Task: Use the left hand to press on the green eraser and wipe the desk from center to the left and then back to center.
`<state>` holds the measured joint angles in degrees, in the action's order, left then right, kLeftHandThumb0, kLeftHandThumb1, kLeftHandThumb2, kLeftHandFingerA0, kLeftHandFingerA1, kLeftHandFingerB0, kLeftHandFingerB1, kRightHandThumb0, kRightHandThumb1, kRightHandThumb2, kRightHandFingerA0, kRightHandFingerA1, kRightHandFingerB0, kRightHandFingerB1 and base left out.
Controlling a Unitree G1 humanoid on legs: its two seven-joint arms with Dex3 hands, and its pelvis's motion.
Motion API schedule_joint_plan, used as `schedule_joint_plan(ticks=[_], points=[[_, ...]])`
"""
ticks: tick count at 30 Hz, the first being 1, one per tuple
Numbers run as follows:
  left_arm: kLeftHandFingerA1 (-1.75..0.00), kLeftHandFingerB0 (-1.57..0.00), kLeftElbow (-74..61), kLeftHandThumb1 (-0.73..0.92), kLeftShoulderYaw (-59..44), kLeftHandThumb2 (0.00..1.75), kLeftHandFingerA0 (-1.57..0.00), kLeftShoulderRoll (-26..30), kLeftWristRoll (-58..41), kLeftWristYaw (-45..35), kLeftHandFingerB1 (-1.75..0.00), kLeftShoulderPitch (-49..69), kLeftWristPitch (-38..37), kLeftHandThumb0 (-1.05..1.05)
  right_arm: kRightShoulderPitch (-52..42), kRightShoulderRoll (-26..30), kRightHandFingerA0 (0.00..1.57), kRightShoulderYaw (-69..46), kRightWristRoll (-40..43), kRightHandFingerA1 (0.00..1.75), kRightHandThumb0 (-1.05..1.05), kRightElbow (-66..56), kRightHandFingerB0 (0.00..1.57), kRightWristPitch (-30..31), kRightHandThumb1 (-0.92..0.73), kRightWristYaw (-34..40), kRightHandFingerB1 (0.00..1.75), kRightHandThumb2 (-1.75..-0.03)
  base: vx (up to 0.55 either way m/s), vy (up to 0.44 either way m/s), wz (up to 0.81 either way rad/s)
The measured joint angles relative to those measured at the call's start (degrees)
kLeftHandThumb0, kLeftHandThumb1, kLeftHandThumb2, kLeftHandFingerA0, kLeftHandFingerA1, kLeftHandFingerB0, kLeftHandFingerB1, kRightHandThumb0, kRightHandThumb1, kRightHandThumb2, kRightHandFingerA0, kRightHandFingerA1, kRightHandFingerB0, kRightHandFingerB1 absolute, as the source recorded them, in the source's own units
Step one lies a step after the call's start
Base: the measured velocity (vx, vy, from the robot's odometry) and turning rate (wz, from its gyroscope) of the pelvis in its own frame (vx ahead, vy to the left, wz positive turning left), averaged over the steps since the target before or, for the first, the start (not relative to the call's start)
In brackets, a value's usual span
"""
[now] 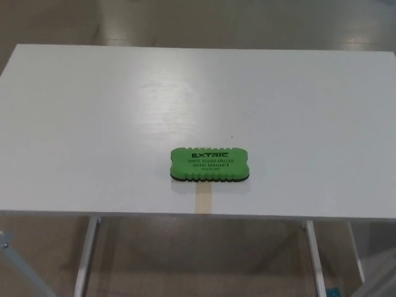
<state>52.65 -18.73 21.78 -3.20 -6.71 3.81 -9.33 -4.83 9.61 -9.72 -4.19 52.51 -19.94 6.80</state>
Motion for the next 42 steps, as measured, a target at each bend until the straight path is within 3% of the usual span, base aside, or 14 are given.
schedule_joint_plan(ticks=[11, 12, 15, 17, 18, 19, 20, 25, 30, 36, 37, 39, 40, 42], points=[[-0.39, -0.38, 1.5, 0.62, -1.8, 0.59, -0.38, 0.2, -2.0, -2.4, -0.32, -0.4, -4.3, -0.37, 0.7, -0.5, 0.51, -1.5, 0.6, 0.60, -0.43, 4.4, 0.39, -9.3, -0.58, 2.2, 0.49, -0.87, 0.00, 0.000, 0.00], [-0.39, -0.38, 0.9, 0.61, -1.8, 0.59, -0.38, 0.2, -2.1, -2.7, -0.32, -0.3, -4.5, -0.37, 0.8, -0.5, 0.56, -1.6, 0.7, 0.50, -0.38, 4.7, 0.46, -9.9, -0.70, 2.3, 0.34, -0.61, 0.00, 0.000, 0.00], [-0.39, -0.37, -1.5, 0.60, -1.8, 0.59, -0.39, -0.1, -2.6, -3.6, -0.32, 0.2, -4.8, -0.38, 0.8, -0.7, 0.56, -1.7, 0.7, 0.50, -0.38, 4.9, 0.46, -10.9, -0.70, 2.5, 0.35, -0.61, 0.00, 0.000, 0.00], [-0.39, -0.38, -5.8, 0.58, -1.8, 0.58, -0.43, -0.7, -3.5, -5.1, -0.33, 1.5, -4.6, -0.38, 0.7, -1.1, 0.56, -1.8, 0.8, 0.50, -0.37, 4.9, 0.45, -11.7, -0.71, 2.7, 0.35, -0.61, 0.00, 0.000, 0.00], [-0.40, -0.37, -8.4, 0.56, -1.7, 0.57, -0.46, -1.0, -4.2, -5.9, -0.33, 2.3, -4.4, -0.40, 0.7, -1.4, 0.50, -1.7, 0.8, 0.59, -0.43, 4.8, 0.39, -12.0, -0.59, 2.7, 0.49, -0.87, 0.00, 0.000, 0.00], [-0.40, -0.37, -10.5, 0.56, -1.4, 0.57, -0.46, -1.2, -4.6, -6.6, -0.33, 2.9, -4.2, -0.40, 0.5, -1.5, 0.50, -1.7, 0.8, 0.59, -0.43, 4.6, 0.39, -12.2, -0.59, 2.7, 0.49, -0.87, 0.00, 0.000, 0.00], [-0.40, -0.37, -11.4, 0.57, -1.3, 0.58, -0.49, -1.3, -4.7, -6.9, -0.33, 3.2, -4.1, -0.40, 0.5, -1.5, 0.55, -1.7, 0.8, 0.48, -0.37, 4.6, 0.45, -12.2, -0.71, 2.7, 0.35, -0.61, 0.00, 0.000, 0.00], [-0.41, -0.42, -21.6, 0.63, 0.8, 0.59, -0.57, -1.7, -7.0, -12.1, -0.34, 6.3, -3.1, -0.37, 0.0, -1.6, 0.54, -1.4, 0.7, 0.47, -0.37, 4.1, 0.44, -12.8, -0.71, 2.7, 0.35, -0.61, 0.00, 0.000, 0.00], [-0.41, -0.47, -30.7, 0.68, 3.8, 0.60, -0.56, -0.7, -8.8, -17.6, -0.35, 9.4, -2.6, -0.31, -0.1, -1.4, 0.54, -0.9, 0.6, 0.47, -0.37, 4.2, 0.44, -13.0, -0.71, 2.7, 0.35, -0.61, 0.00, 0.000, 0.00], [-0.40, -0.62, -40.2, 0.70, 7.0, 0.62, -0.59, 1.1, -11.2, -23.5, -0.39, 12.6, -2.3, -0.29, -0.1, -1.3, 0.55, -0.3, 0.3, 0.47, -0.37, 4.5, 0.44, -13.3, -0.71, 2.7, 0.34, -0.61, 0.00, 0.000, 0.00], [-0.58, -0.59, -41.7, 0.59, 7.6, 0.95, -0.53, 1.4, -11.6, -24.5, -0.60, 13.1, -2.3, -0.33, -0.1, -1.2, 0.55, -0.2, 0.3, 0.49, -0.37, 4.5, 0.43, -13.3, -0.71, 2.7, 0.35, -0.61, 0.00, 0.000, 0.00], [-0.59, -0.62, -44.5, 0.59, 8.8, 0.95, -0.54, 2.0, -12.6, -26.6, -0.61, 14.0, -2.1, -0.31, -0.1, -1.2, 0.56, 0.0, 0.2, 0.50, -0.37, 4.7, 0.43, -13.4, -0.71, 2.7, 0.34, -0.61, 0.00, 0.000, 0.00], [-0.59, -0.62, -45.3, 0.59, 9.1, 0.96, -0.55, 2.2, -13.0, -27.3, -0.61, 14.3, -2.0, -0.31, -0.1, -1.2, 0.50, 0.1, 0.2, 0.60, -0.44, 4.7, 0.37, -13.4, -0.58, 2.7, 0.49, -0.87, 0.00, 0.000, 0.00], [-0.59, -0.63, -48.2, 0.60, 10.4, 0.96, -0.55, 2.7, -14.1, -29.4, -0.61, 15.1, -1.5, -0.32, -0.1, -1.2, 0.50, 0.2, 0.2, 0.60, -0.44, 4.9, 0.36, -13.4, -0.59, 2.7, 0.49, -0.87, 0.00, 0.000, 0.00]])
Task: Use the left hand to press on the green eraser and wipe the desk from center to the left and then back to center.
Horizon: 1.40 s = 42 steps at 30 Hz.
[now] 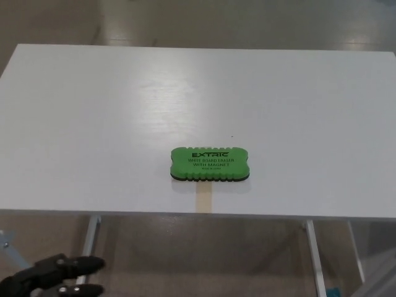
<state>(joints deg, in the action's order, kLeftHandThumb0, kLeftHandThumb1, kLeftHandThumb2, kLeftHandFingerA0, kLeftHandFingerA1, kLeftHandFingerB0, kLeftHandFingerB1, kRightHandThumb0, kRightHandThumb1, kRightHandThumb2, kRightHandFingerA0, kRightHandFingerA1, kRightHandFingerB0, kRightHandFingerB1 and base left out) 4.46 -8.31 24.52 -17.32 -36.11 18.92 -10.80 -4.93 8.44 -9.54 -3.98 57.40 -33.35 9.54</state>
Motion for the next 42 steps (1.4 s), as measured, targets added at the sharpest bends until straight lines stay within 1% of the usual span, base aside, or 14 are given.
schedule_joint_plan(ticks=[2, 3, 7, 8, 14, 18, 23, 35, 36, 37, 38, 39, 40, 42], points=[[-0.60, -0.63, -2.6, 0.61, 1.3, 0.96, -0.56, 0.9, -1.1, -2.0, -0.61, 0.5, 0.7, -0.32, 0.0, 0.1, 0.50, 0.1, 0.0, 0.60, -0.44, 0.2, 0.36, 0.0, -0.59, 0.0, 0.49, -0.87, 0.00, 0.000, 0.00], [-0.60, -0.61, -4.0, 0.61, 1.9, 0.97, -0.58, 1.4, -1.7, -3.0, -0.61, 0.6, 1.1, -0.33, 0.0, 0.1, 0.55, 0.2, 0.0, 0.50, -0.38, 0.4, 0.43, 0.0, -0.72, 0.0, 0.34, -0.62, 0.00, 0.000, 0.00], [-0.62, -0.60, -11.1, 0.61, 4.7, 0.98, -0.59, 3.6, -4.2, -6.5, -0.61, 0.3, 3.2, -0.30, 0.0, 0.6, 0.55, 0.7, -0.2, 0.50, -0.38, 0.7, 0.43, 0.0, -0.72, 0.1, 0.34, -0.62, 0.00, 0.000, 0.00], [-0.42, -0.69, -13.2, 0.74, 5.3, 0.63, -0.69, 4.2, -4.9, -7.5, -0.40, 0.1, 3.9, -0.29, 0.0, 0.8, 0.55, 0.8, -0.2, 0.50, -0.38, 0.7, 0.43, 0.0, -0.72, 0.1, 0.34, -0.62, 0.00, 0.000, 0.00], [-0.44, -0.70, -27.1, 0.75, 8.3, 0.64, -0.74, 4.8, -8.8, -9.1, -0.41, -4.5, 8.1, -0.29, -0.4, 1.5, 0.55, 1.7, -0.4, 0.50, -0.39, 0.8, 0.43, -0.1, -0.72, 0.5, 0.34, -0.62, 0.00, 0.000, 0.00], [-0.47, -0.83, -30.2, 0.76, 9.5, 0.64, -0.88, 1.4, -8.1, -7.1, -0.45, -9.6, 8.4, -0.26, -0.8, 1.8, 0.55, 2.4, -0.7, 0.49, -0.40, 0.6, 0.41, -0.1, -0.73, 0.6, 0.33, -0.62, 0.00, 0.000, 0.00], [-0.50, -0.88, -29.9, 0.75, 10.7, 0.64, -0.99, -5.3, -3.9, -1.8, -0.48, -17.5, 8.1, -0.23, -1.1, 1.9, 0.54, 2.6, -0.9, 0.48, -0.40, 0.5, 0.41, -0.1, -0.73, 0.5, 0.34, -0.62, 0.00, 0.000, 0.00], [-0.52, -0.94, -16.6, 0.72, 12.2, 0.63, -1.01, -17.5, 4.7, 9.8, -0.52, -37.0, 8.5, -0.16, -1.3, 1.9, 0.56, 3.4, -1.7, 0.47, -0.42, 0.4, 0.42, -0.6, -0.74, 0.6, 0.34, -0.63, 0.00, 0.000, 0.00], [-0.53, -0.98, -14.1, 0.73, 12.2, 0.64, -1.02, -18.5, 5.4, 10.8, -0.54, -39.1, 8.6, -0.13, -1.3, 2.0, 0.56, 3.6, -1.8, 0.47, -0.42, 0.4, 0.42, -0.7, -0.75, 0.7, 0.34, -0.63, 0.00, 0.000, 0.00], [-0.56, -1.01, -12.8, 0.75, 12.2, 0.65, -1.03, -19.0, 5.8, 11.5, -0.61, -40.3, 8.7, -0.14, -1.3, 2.0, 0.50, 3.7, -1.9, 0.59, -0.47, 0.4, 0.36, -0.8, -0.62, 0.8, 0.49, -0.91, 0.00, 0.000, 0.00], [-0.56, -1.01, -10.6, 0.75, 12.2, 0.65, -1.03, -19.8, 6.5, 12.5, -0.61, -42.0, 8.8, -0.14, -1.4, 2.0, 0.50, 3.9, -2.0, 0.59, -0.47, 0.4, 0.36, -0.9, -0.62, 0.9, 0.49, -0.91, 0.00, 0.000, 0.00], [-0.68, -0.95, -8.1, 0.75, 12.2, 0.67, -1.03, -20.5, 7.2, 13.6, -0.89, -43.7, 8.9, -0.15, -1.4, 2.0, 0.50, 4.0, -2.1, 0.59, -0.48, 0.4, 0.36, -1.0, -0.63, 1.0, 0.49, -0.92, 0.00, 0.000, 0.00], [-0.68, -0.95, -6.0, 0.75, 12.1, 0.67, -1.03, -21.0, 7.6, 14.3, -0.89, -45.1, 9.1, -0.15, -1.5, 2.1, 0.50, 4.1, -2.1, 0.59, -0.48, 0.4, 0.36, -1.1, -0.63, 1.0, 0.49, -0.92, 0.00, 0.000, 0.00], [-0.85, -0.87, -0.6, 0.74, 12.0, 0.73, -1.02, -21.8, 8.5, 15.9, -1.05, -48.6, 9.5, -0.14, -1.6, 2.1, 0.50, 4.3, -2.2, 0.59, -0.48, 0.4, 0.36, -1.2, -0.63, 1.1, 0.49, -0.92, 0.00, 0.000, 0.00]])
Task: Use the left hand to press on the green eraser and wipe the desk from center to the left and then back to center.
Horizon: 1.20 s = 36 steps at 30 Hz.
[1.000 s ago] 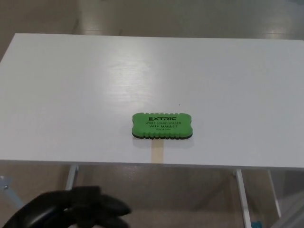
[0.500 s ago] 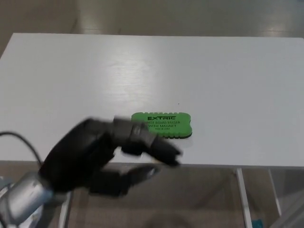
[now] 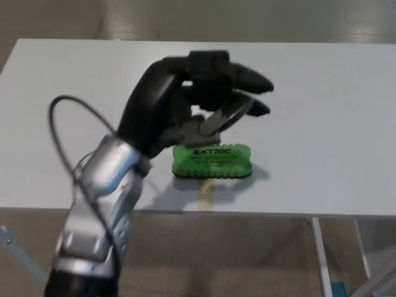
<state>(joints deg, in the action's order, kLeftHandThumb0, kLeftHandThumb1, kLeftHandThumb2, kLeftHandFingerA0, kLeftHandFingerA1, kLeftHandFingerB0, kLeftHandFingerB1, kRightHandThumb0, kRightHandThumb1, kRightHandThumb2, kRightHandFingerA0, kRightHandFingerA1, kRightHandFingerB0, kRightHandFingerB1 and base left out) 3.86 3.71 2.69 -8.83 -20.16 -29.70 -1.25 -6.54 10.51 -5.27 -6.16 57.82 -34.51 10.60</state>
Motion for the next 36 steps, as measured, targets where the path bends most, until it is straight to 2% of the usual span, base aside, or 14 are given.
schedule_joint_plan(ticks=[3, 5, 13, 14, 18, 19, 23, 24, 36], points=[[-0.89, -0.86, 6.6, 0.73, 0.0, 0.76, -1.01, -0.7, 1.4, 2.2, -1.04, -3.9, 0.5, -0.13, -0.2, 0.0, 0.50, 0.1, 0.0, 0.59, -0.48, -0.1, 0.37, -0.1, -0.64, 0.0, 0.50, -0.92, 0.00, 0.000, 0.00], [-0.96, -0.87, 10.7, 0.73, 0.1, 0.79, -0.97, -0.9, 2.5, 3.7, -0.96, -6.2, 0.8, -0.13, -0.3, 0.0, 0.51, 0.2, 0.0, 0.59, -0.48, -0.2, 0.37, -0.1, -0.64, 0.0, 0.50, -0.93, 0.00, 0.000, 0.00], [-0.96, -0.88, 29.3, 0.74, 1.4, 0.81, -0.96, -1.5, 7.3, 10.4, -0.92, -14.2, 0.8, -0.13, -0.5, 0.0, 0.51, 0.3, 0.0, 0.60, -0.47, -1.2, 0.39, -0.2, -0.64, 0.0, 0.51, -0.94, 0.00, 0.000, 0.00], [-0.94, -0.88, 32.1, 0.75, 1.7, 0.79, -0.97, -1.7, 8.2, 11.5, -0.93, -14.8, 0.4, -0.14, -0.6, 0.0, 0.58, 0.3, 0.0, 0.48, -0.43, -1.4, 0.47, -0.3, -0.77, 0.0, 0.35, -0.63, 0.00, 0.000, 0.00], [-0.92, -0.88, 37.6, 0.77, 2.5, 0.77, -0.98, -2.1, 10.4, 14.3, -0.93, -15.2, -1.0, -0.14, -0.8, 0.0, 0.60, 0.2, 0.2, 0.48, -0.43, -1.5, 0.48, -0.4, -0.77, -0.2, 0.35, -0.63, 0.00, 0.000, 0.00], [-0.92, -0.88, 38.1, 0.77, 2.6, 0.77, -1.00, -2.1, 10.6, 14.6, -0.93, -15.2, -1.1, -0.14, -0.8, 0.0, 0.53, 0.2, 0.2, 0.60, -0.46, -1.5, 0.42, -0.5, -0.64, -0.2, 0.52, -0.94, 0.00, 0.000, 0.00], [-0.91, -0.88, 40.9, 0.77, 3.5, 0.76, -1.01, -2.4, 12.3, 16.6, -0.93, -15.2, -2.0, -0.14, -0.8, 0.0, 0.53, 0.2, 0.2, 0.60, -0.46, -1.5, 0.42, -0.9, -0.64, -0.2, 0.52, -0.94, 0.00, 0.000, 0.00], [-0.91, -0.88, 41.4, 0.78, 3.7, 0.74, -1.01, -2.5, 12.6, 17.0, -0.93, -15.2, -2.3, -0.15, -0.9, 0.0, 0.60, 0.2, 0.2, 0.48, -0.42, -1.5, 0.50, -0.9, -0.77, -0.2, 0.36, -0.63, 0.00, 0.000, 0.00], [-0.92, -0.91, 44.4, 0.78, 4.3, 0.76, -1.03, -4.2, 14.4, 19.4, -0.95, -13.2, -4.2, -0.15, -0.9, -0.4, 0.61, 0.0, 0.3, 0.49, -0.42, -1.6, 0.52, -0.9, -0.77, -0.1, 0.37, -0.63, 0.00, 0.000, 0.00]])
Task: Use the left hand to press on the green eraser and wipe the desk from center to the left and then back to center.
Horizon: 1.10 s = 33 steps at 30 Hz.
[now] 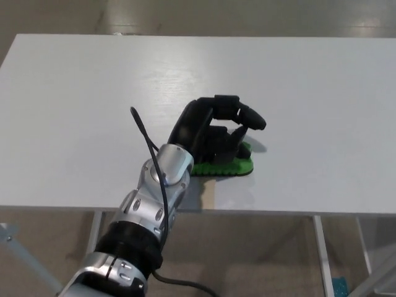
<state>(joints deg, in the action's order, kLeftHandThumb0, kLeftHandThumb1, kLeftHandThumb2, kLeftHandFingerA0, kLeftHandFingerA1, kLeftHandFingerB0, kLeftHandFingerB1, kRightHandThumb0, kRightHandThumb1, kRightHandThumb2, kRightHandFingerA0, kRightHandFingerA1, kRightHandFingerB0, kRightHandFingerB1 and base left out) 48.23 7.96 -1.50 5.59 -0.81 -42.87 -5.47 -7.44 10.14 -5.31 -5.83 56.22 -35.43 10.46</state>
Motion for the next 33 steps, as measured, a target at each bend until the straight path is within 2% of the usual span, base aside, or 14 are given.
schedule_joint_plan(ticks=[33], points=[[-0.93, -0.92, -2.5, 0.81, -1.0, 0.74, -1.04, -3.0, -0.1, 2.5, -0.92, 8.4, -6.5, -0.16, 0.6, 0.1, 0.59, 0.5, -0.3, 0.47, -0.43, 1.0, 0.57, -0.2, -0.76, 0.0, 0.39, -0.63, 0.00, 0.000, 0.00]])
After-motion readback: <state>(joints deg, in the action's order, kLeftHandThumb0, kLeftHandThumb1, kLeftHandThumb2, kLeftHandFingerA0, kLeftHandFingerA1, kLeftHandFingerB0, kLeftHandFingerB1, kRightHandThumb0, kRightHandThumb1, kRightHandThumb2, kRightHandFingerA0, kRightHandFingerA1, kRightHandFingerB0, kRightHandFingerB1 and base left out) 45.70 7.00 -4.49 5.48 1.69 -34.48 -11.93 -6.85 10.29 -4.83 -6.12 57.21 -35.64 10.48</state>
